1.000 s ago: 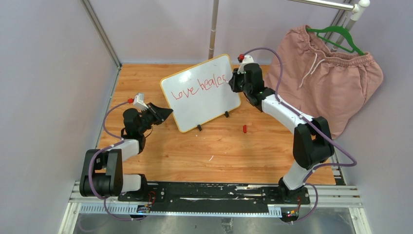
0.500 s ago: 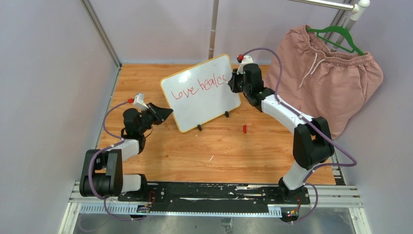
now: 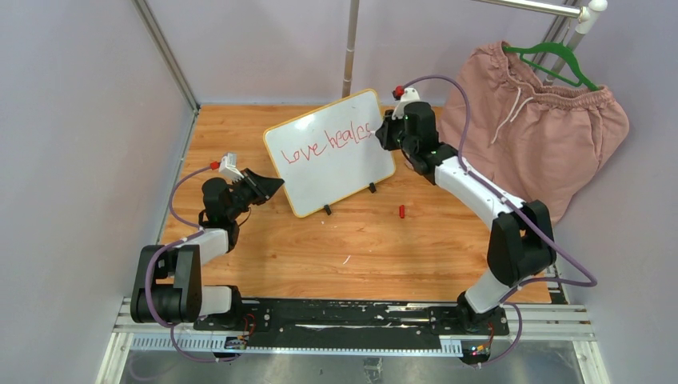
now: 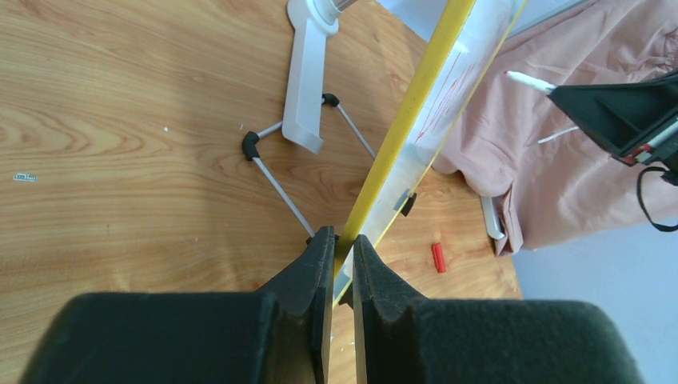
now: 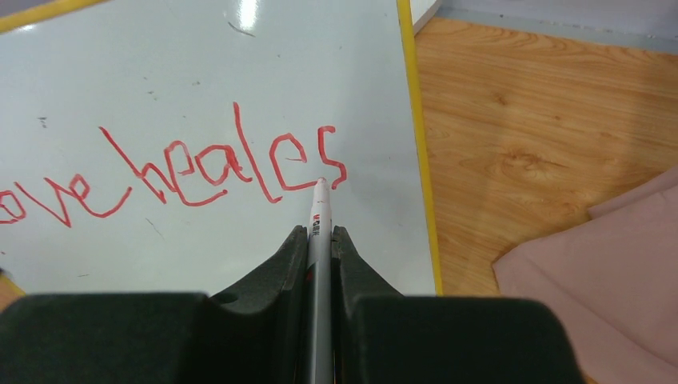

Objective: Write a sentence on the whiteboard

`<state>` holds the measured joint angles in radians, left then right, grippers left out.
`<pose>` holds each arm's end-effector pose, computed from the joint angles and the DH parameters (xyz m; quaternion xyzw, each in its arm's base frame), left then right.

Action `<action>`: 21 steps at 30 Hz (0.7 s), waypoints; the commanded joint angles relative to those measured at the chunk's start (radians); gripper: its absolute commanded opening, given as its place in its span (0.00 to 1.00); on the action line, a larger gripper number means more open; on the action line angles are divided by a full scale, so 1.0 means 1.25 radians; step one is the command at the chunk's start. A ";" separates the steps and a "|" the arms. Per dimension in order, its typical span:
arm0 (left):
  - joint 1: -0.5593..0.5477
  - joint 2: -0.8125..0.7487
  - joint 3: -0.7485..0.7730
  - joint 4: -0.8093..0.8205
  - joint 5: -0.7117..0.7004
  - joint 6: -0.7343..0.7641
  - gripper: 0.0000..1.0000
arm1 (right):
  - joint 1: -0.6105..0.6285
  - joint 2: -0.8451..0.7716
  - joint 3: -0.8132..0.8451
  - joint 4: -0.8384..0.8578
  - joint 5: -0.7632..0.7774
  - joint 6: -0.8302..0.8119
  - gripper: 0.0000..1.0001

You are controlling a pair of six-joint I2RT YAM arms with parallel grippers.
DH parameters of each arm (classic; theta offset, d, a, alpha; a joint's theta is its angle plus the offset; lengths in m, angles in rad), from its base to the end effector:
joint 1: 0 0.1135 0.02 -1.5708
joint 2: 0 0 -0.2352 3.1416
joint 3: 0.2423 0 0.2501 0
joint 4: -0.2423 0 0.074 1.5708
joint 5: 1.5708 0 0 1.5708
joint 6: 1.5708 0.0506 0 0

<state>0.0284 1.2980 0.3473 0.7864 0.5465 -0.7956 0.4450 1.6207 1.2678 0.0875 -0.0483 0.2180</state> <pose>0.2629 -0.0188 0.1581 -0.1342 0.7429 -0.4239 0.5004 0.3604 0.1746 0.2881 -0.1045 0.7874 0.2157 0.5679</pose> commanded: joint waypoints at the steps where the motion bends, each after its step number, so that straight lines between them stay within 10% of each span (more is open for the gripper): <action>1: -0.001 -0.014 -0.002 -0.004 -0.019 0.005 0.00 | 0.010 -0.047 0.030 -0.001 -0.005 0.005 0.00; 21: -0.002 -0.013 -0.002 -0.008 -0.026 0.014 0.00 | 0.201 -0.099 -0.110 0.155 -0.040 -0.107 0.00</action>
<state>0.0284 1.2964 0.3473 0.7826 0.5457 -0.7952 0.6411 1.4948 1.1454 0.2184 -0.0898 0.1486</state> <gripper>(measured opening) 0.151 0.150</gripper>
